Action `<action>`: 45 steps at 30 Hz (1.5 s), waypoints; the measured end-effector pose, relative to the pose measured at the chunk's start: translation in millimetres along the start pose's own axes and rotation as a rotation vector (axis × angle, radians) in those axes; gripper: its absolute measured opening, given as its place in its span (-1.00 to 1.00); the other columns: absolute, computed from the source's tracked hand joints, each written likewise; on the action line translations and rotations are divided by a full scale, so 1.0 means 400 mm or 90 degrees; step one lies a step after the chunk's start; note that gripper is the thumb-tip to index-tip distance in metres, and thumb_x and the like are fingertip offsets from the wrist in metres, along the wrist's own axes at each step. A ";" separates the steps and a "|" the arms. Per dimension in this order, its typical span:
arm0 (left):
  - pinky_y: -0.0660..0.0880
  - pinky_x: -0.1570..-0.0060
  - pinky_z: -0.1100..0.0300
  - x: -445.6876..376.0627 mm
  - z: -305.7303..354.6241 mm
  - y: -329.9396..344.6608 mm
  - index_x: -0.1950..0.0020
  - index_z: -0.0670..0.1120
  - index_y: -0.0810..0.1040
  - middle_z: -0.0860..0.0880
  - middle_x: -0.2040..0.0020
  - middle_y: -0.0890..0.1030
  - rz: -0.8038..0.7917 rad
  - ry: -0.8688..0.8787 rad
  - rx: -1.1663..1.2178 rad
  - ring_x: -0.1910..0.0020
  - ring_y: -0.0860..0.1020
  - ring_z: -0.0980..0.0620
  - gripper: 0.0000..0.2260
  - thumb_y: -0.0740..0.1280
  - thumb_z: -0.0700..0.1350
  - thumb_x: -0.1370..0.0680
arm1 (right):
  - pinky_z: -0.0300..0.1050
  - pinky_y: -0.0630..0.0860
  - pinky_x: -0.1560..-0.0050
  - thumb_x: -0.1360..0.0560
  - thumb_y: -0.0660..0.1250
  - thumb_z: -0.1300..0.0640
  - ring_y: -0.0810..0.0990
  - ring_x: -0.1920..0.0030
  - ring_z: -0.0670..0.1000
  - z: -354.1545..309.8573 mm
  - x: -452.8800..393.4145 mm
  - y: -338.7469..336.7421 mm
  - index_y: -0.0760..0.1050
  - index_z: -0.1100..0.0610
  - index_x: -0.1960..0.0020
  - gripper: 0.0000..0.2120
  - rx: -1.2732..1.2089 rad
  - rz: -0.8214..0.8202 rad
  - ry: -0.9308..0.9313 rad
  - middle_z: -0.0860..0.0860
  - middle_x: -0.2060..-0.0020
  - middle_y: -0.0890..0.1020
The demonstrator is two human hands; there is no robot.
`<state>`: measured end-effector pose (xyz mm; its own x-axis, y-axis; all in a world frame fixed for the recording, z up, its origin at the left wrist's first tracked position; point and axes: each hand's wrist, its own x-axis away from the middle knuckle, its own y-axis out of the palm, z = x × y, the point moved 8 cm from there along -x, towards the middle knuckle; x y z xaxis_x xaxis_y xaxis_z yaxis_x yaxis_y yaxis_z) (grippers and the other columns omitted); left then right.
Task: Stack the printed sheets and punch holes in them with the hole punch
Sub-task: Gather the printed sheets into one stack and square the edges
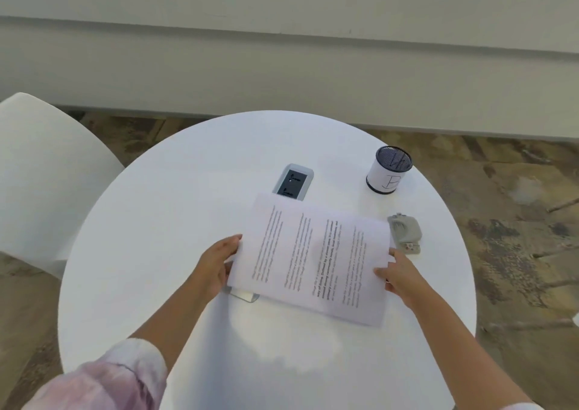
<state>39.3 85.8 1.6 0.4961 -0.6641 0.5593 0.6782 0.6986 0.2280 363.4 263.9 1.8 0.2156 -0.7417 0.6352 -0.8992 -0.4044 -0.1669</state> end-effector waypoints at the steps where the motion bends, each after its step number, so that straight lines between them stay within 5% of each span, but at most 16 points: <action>1: 0.53 0.20 0.11 0.001 -0.014 -0.007 -0.12 -0.13 0.55 -0.09 0.00 0.64 -0.011 -0.016 -0.072 0.07 0.60 -0.08 -0.82 0.28 -0.14 -0.55 | 0.06 0.51 -0.02 -0.48 0.24 0.42 0.55 -0.05 0.19 0.004 -0.002 0.002 0.24 0.13 -0.36 -0.49 0.021 0.004 0.001 0.19 -0.05 0.55; 8: 0.46 0.27 0.19 -0.012 -0.003 -0.017 -0.10 -0.09 0.48 -0.15 0.07 0.58 0.074 -0.047 -0.288 0.21 0.54 -0.10 -0.82 0.32 -0.24 -0.52 | 0.13 0.54 -0.04 -0.45 0.31 0.38 0.56 -0.06 0.21 0.025 -0.028 -0.007 0.25 0.15 -0.34 -0.48 0.039 0.069 0.022 0.21 -0.09 0.54; 12: 0.49 0.25 0.10 -0.022 -0.017 -0.027 0.15 -0.19 0.52 -0.19 0.16 0.56 0.102 -0.079 -0.409 0.27 0.53 -0.12 -0.97 0.34 -0.28 -0.48 | 0.09 0.57 0.01 -0.39 0.41 0.32 0.58 -0.07 0.22 0.038 -0.039 -0.003 0.31 0.20 -0.33 -0.44 0.155 0.096 0.040 0.24 -0.15 0.53; 15: 0.48 0.25 0.10 -0.019 -0.001 -0.014 0.28 -0.11 0.48 -0.16 0.22 0.57 0.120 -0.022 -0.452 0.30 0.51 -0.11 -0.86 0.35 -0.26 -0.47 | 0.05 0.58 0.06 -0.40 0.38 0.30 0.60 -0.02 0.19 0.005 -0.034 0.002 0.39 0.20 -0.25 -0.56 0.213 0.136 -0.025 0.20 -0.09 0.58; 18: 0.48 0.20 0.06 -0.005 0.024 0.010 0.23 -0.11 0.47 -0.14 0.21 0.59 0.107 0.043 -0.371 0.22 0.54 -0.13 -0.88 0.35 -0.25 -0.48 | 0.10 0.57 -0.03 -0.43 0.35 0.27 0.62 0.03 0.12 -0.038 -0.026 0.001 0.47 0.18 -0.20 -0.66 0.171 0.135 -0.098 0.12 -0.02 0.64; 21: 0.46 0.20 0.10 0.026 0.064 0.046 0.14 -0.14 0.44 -0.14 0.17 0.63 0.043 0.139 -0.280 0.19 0.56 -0.11 -0.93 0.30 -0.24 -0.53 | -0.13 0.54 0.18 -0.49 0.27 0.32 0.59 0.19 -0.02 -0.099 0.018 0.000 0.55 0.04 -0.01 -0.78 0.068 0.119 -0.201 0.04 0.12 0.64; 23: 0.50 0.10 0.07 0.056 0.087 0.068 0.11 -0.11 0.44 -0.11 0.12 0.65 -0.004 0.200 -0.215 0.12 0.59 -0.07 -0.92 0.27 -0.26 -0.55 | -0.17 0.58 0.11 -0.51 0.25 0.32 0.61 0.16 -0.05 -0.138 0.053 -0.006 0.52 -0.03 0.09 -0.75 -0.019 0.101 -0.268 0.01 0.10 0.64; 27: 0.54 -0.02 0.11 0.089 0.087 0.101 0.03 -0.06 0.45 -0.01 0.01 0.66 -0.064 0.210 -0.151 -0.02 0.61 0.00 -0.82 0.38 -0.24 -0.45 | 0.03 0.53 -0.14 -0.46 0.32 0.22 0.60 -0.09 0.09 -0.167 0.082 -0.026 0.49 0.05 -0.02 -0.84 -0.136 0.029 -0.334 0.05 -0.02 0.64; 31: 0.55 0.01 0.21 0.093 0.082 0.126 -0.17 -0.04 0.45 0.03 -0.01 0.59 -0.039 0.196 -0.234 0.00 0.56 0.09 -0.70 0.37 -0.24 -0.48 | -0.17 0.59 -0.03 -0.45 0.33 0.29 0.62 -0.04 -0.02 -0.168 0.092 -0.018 0.46 -0.03 -0.08 -0.70 -0.077 -0.013 -0.349 0.00 0.00 0.63; 37: 0.52 0.15 0.28 0.090 0.098 0.161 -0.15 -0.09 0.49 0.01 0.08 0.58 -0.035 0.205 -0.293 0.08 0.54 0.04 -0.80 0.30 -0.21 -0.54 | -0.24 0.60 0.03 -0.47 0.30 0.35 0.59 -0.05 0.00 -0.169 0.088 -0.008 0.41 0.16 -0.23 -0.64 -0.083 0.000 -0.350 -0.01 0.00 0.61; 45: 0.52 0.07 0.15 0.067 0.078 0.133 -0.18 -0.14 0.49 -0.09 -0.02 0.58 0.004 0.182 -0.268 0.02 0.55 -0.05 -0.78 0.30 -0.23 -0.54 | 0.15 0.50 -0.20 -0.47 0.32 0.32 0.58 -0.13 0.10 -0.126 0.055 0.009 0.50 0.03 -0.11 -0.71 -0.080 0.010 -0.297 0.09 -0.08 0.62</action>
<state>71.9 113.5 53.5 0.5898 -0.7476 0.3052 0.8050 0.5742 -0.1491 345.7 273.0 53.1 0.3232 -0.9197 0.2230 -0.9367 -0.3444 -0.0629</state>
